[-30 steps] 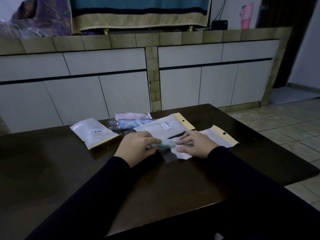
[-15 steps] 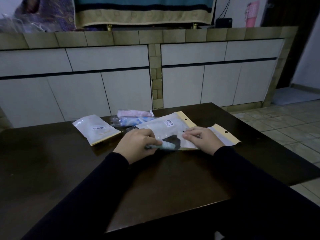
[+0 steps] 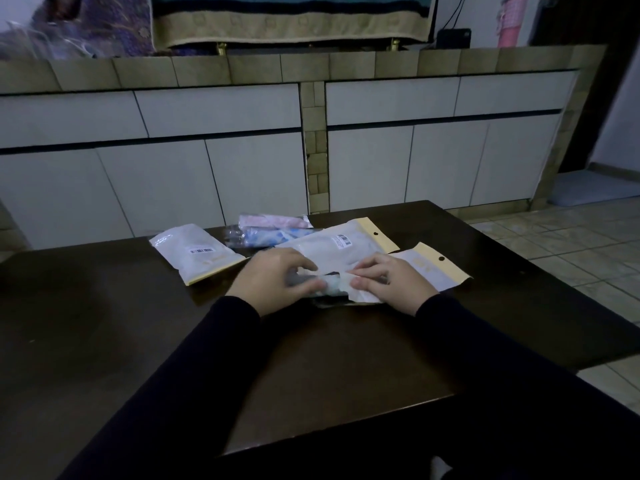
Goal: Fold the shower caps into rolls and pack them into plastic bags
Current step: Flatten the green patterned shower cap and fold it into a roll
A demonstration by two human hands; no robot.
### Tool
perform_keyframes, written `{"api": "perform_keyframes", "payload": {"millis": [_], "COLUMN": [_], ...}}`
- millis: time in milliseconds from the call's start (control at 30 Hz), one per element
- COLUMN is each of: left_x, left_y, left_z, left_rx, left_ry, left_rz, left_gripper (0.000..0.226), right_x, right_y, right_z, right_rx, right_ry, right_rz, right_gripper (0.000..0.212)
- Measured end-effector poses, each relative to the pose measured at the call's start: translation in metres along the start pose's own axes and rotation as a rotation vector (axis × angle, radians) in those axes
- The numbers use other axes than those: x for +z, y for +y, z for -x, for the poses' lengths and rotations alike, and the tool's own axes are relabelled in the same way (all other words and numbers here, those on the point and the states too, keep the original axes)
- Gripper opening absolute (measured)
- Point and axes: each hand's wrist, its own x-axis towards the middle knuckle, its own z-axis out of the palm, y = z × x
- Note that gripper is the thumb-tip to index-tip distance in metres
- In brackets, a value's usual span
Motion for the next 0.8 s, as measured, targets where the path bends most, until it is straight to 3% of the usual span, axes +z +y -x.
{"api": "perform_keyframes", "payload": {"millis": [67,200,333,467,567,667,800], "left_x": [-0.006,-0.006,-0.006,0.006,0.004,-0.003,0.000], "left_y": [-0.012,-0.025,-0.014,0.013,0.015,0.004,0.002], "left_z": [0.004,0.008,0.008,0.004,0.005,0.008,0.007], "left_rx": [-0.047,-0.185,-0.224,-0.248,-0.333,-0.399,-0.517], "left_ry": [-0.001,-0.191,-0.166,-0.183,-0.198,-0.223,-0.185], "left_rz": [-0.016,0.083,0.243,0.348,0.562,0.812,0.884], "left_gripper": [0.049,0.037,0.022,0.033,0.029,0.027,0.021], "right_x": [0.000,0.001,0.003,0.004,0.000,-0.003,0.002], "right_y": [0.000,0.000,-0.005,-0.010,-0.012,-0.013,-0.009], "right_z": [0.000,0.002,0.002,0.005,0.007,0.007,0.006], "right_rx": [0.000,0.005,-0.064,-0.094,-0.094,0.031,0.130], "right_ry": [0.012,0.004,-0.028,-0.020,0.077,0.220,0.142], "right_rz": [0.001,0.073,0.200,0.153,0.297,0.473,0.270], "right_gripper": [0.030,0.032,0.037,0.038,0.043,0.052,0.047]}}
